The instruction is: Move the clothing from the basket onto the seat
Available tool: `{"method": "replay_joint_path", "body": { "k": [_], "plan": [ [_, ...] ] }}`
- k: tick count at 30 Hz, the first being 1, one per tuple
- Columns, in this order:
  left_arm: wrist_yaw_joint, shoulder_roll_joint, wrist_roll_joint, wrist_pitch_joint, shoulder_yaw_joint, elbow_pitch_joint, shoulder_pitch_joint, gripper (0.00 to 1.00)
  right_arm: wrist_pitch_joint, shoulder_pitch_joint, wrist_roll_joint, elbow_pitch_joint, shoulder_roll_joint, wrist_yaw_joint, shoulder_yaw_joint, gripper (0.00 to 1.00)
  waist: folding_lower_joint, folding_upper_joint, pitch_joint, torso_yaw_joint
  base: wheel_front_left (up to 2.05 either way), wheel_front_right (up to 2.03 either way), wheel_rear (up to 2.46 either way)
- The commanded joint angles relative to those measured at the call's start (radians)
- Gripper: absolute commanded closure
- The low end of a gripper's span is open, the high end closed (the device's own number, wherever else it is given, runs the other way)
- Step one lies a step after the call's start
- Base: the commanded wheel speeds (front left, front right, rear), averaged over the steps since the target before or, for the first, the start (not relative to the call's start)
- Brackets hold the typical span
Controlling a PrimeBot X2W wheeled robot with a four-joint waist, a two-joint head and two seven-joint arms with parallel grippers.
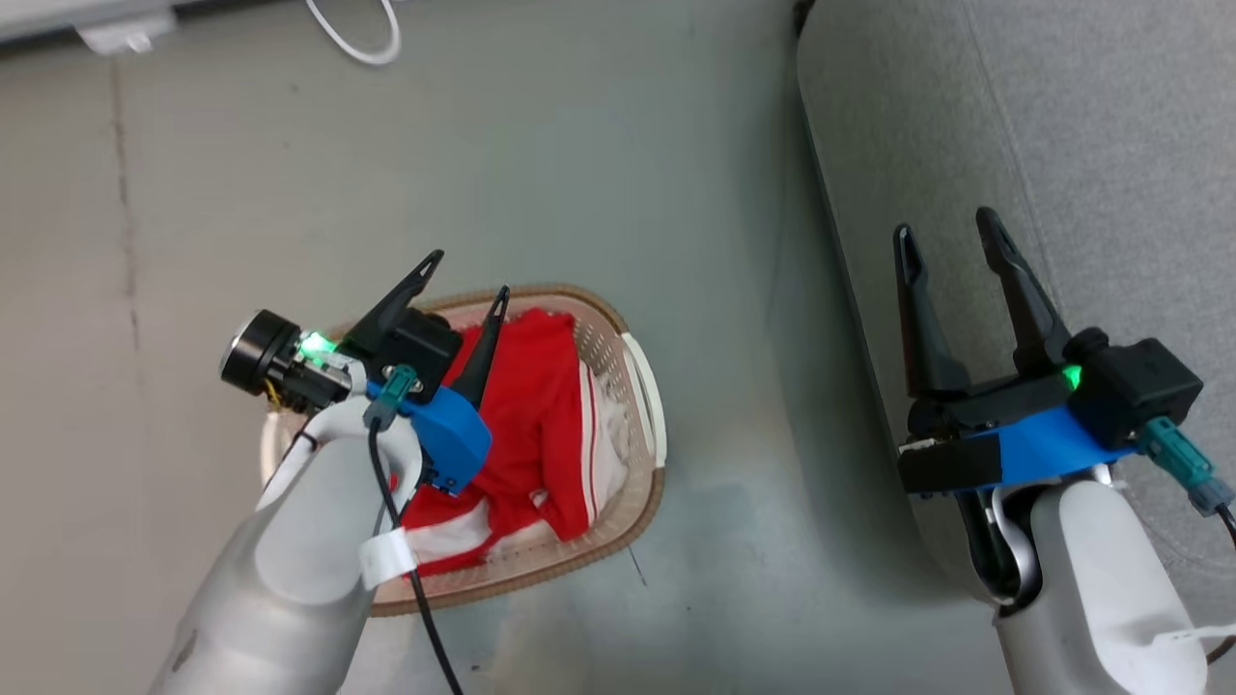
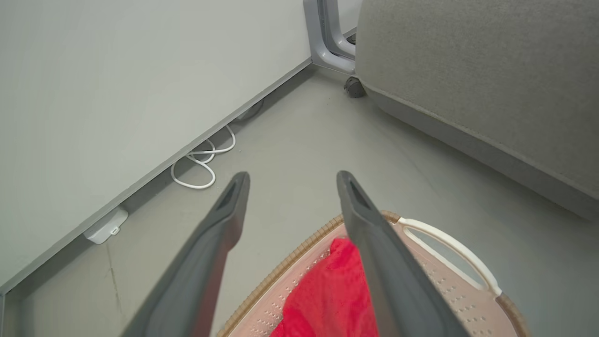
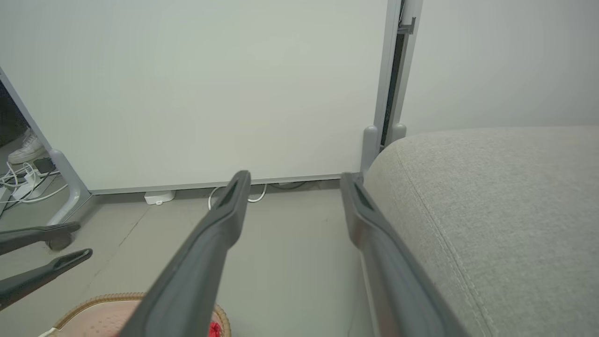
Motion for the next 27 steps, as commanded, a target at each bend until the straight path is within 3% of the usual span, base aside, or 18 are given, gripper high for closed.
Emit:
{"method": "replay_joint_path", "body": {
  "k": [1, 16, 27],
  "plan": [
    [-0.005, 0.008, 0.008, -0.003, -0.020, 0.029, -0.041, 0.00, -0.004, -0.029, 0.005, -0.009, -0.002, 0.000, 0.006, 0.00, -0.0002, 0.0000, 0.092, -0.042, 0.00, 0.00, 0.00],
    [-0.006, 0.004, -0.021, 0.043, -0.261, 0.397, -0.265, 0.00, -0.004, -0.135, 0.025, -0.047, -0.002, 0.000, 0.048, 0.00, -0.0002, 0.0000, 0.318, -0.095, 0.00, 0.00, 0.00],
    [-0.006, 0.035, -0.044, 0.156, -0.413, 0.469, -0.365, 0.00, -0.004, -0.171, 0.048, -0.084, -0.002, 0.000, 0.061, 0.00, -0.0002, 0.0000, 0.459, -0.128, 0.00, 0.00, 0.00]
  ]
}}
